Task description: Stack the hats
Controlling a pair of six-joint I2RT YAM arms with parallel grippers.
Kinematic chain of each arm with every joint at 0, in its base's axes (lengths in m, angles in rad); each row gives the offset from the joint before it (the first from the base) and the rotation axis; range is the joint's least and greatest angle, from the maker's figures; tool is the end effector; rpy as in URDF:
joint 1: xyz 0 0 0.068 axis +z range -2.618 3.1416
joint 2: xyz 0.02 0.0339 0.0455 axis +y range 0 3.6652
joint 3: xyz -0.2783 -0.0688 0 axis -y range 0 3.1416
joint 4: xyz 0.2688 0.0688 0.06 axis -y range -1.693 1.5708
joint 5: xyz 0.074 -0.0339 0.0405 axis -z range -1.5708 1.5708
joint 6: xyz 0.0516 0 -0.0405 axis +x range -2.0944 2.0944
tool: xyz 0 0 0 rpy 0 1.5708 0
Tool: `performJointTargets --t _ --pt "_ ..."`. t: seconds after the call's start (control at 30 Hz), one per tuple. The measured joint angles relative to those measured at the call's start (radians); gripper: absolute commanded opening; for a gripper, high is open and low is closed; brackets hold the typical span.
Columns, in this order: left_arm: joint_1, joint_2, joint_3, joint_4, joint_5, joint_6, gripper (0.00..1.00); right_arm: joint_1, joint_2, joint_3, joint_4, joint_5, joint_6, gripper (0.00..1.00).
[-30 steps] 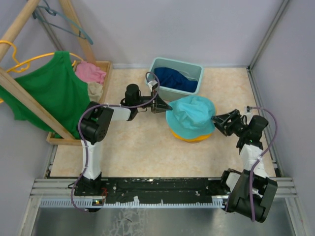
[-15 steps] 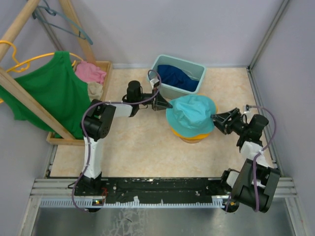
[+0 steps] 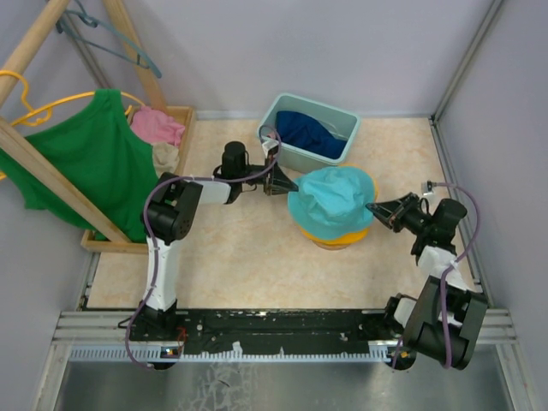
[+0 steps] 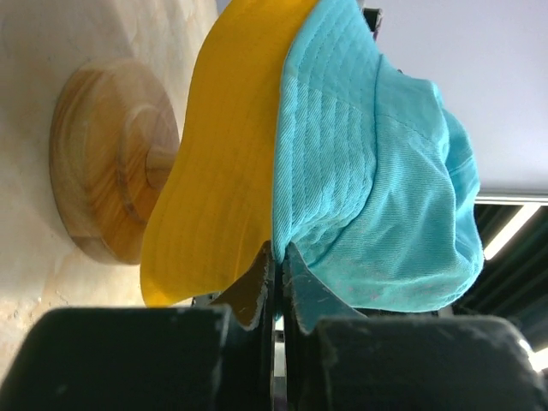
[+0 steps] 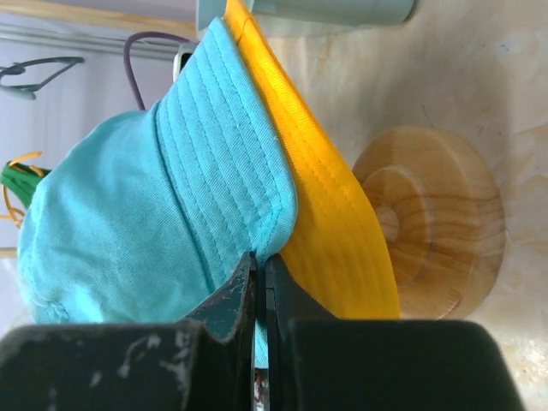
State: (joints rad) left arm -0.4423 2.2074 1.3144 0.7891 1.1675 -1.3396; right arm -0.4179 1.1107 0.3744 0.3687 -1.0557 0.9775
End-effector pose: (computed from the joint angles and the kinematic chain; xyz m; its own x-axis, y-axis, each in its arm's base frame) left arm 0.4266 -0.2545 0.1558 -0.9898 0.0461 -0.1351 0.1367 0.0348 -0.9900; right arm 0.2272 -0.0518 0.1911 -0.6333 0.7281 -0.2624 -0.0309 0.3151 0.9486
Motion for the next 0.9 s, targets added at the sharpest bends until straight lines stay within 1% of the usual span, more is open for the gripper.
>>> performJointTargets --t 0.07,0.27,0.47,0.7,0.77,0.8,0.83,0.9 --pt "0.000 -0.005 -0.035 0.003 0.002 -0.006 0.06 0.003 0.000 0.004 -0.039 0.008 -0.028 0.00" --pt "-0.003 -0.045 -0.160 0.022 0.007 -0.018 0.05 0.004 0.021 0.084 -0.261 0.074 -0.171 0.00" --pt "-0.005 -0.076 -0.223 0.071 0.003 -0.019 0.04 0.012 0.085 0.152 -0.460 0.171 -0.292 0.00" --pt "-0.010 -0.076 -0.233 0.111 -0.009 -0.018 0.03 0.021 0.145 0.174 -0.548 0.197 -0.361 0.00" --pt "-0.011 -0.076 -0.239 0.122 -0.016 -0.018 0.05 0.047 0.141 0.196 -0.582 0.223 -0.378 0.00" --pt "-0.011 -0.077 -0.243 0.126 -0.018 -0.017 0.09 0.063 0.136 0.211 -0.599 0.244 -0.385 0.04" --pt "-0.011 -0.080 -0.249 0.128 -0.024 -0.017 0.15 0.084 0.126 0.227 -0.618 0.272 -0.393 0.12" --pt "-0.011 -0.091 -0.258 0.128 -0.031 -0.014 0.21 0.107 0.098 0.248 -0.649 0.320 -0.400 0.28"
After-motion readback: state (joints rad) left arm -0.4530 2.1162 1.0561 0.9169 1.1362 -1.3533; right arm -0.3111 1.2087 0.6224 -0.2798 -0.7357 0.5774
